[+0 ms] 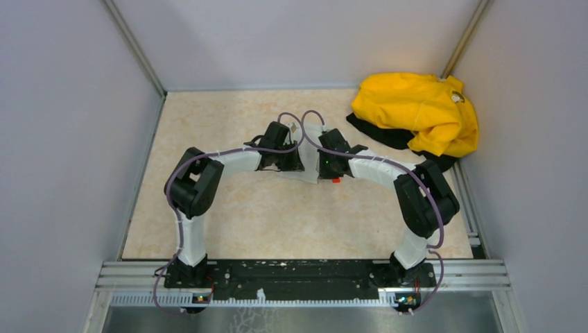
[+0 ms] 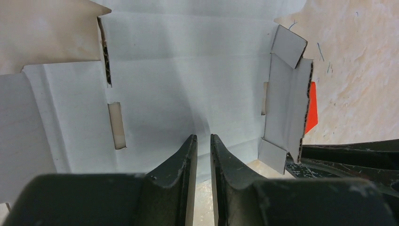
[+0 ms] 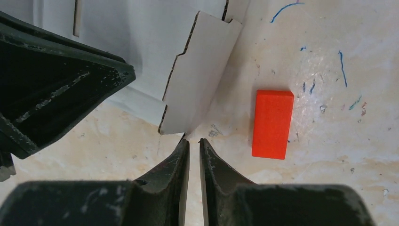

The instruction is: Fold the paper box

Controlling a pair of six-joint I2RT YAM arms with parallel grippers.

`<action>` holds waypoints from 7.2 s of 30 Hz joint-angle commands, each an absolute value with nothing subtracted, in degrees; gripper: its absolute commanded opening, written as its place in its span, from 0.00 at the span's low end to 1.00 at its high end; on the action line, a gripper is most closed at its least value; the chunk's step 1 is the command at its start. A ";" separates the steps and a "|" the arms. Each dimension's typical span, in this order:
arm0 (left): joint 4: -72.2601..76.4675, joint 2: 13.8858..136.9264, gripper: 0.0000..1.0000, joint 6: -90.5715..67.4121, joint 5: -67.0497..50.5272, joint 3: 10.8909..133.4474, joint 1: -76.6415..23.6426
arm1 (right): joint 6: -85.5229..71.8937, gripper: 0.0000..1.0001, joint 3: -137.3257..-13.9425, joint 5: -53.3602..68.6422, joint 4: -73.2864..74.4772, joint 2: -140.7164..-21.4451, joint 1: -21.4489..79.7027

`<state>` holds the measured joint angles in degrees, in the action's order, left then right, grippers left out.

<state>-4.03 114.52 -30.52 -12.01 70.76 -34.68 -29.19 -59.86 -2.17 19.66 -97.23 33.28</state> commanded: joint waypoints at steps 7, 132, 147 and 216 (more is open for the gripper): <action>-9.75 119.96 0.23 -30.01 -11.69 69.38 -36.35 | -30.15 0.15 -64.78 -0.26 15.87 -100.75 34.72; 2.57 116.11 0.25 -35.04 -19.06 56.16 -28.21 | -24.27 0.00 -75.56 -14.08 27.22 -107.35 44.33; 2.38 115.92 0.25 -34.85 -19.14 55.98 -28.20 | -22.53 0.00 -77.11 -14.44 24.59 -109.78 44.08; -5.47 95.97 0.09 -30.76 -14.61 46.32 -20.48 | -21.39 0.00 -72.96 -6.65 23.31 -119.90 39.28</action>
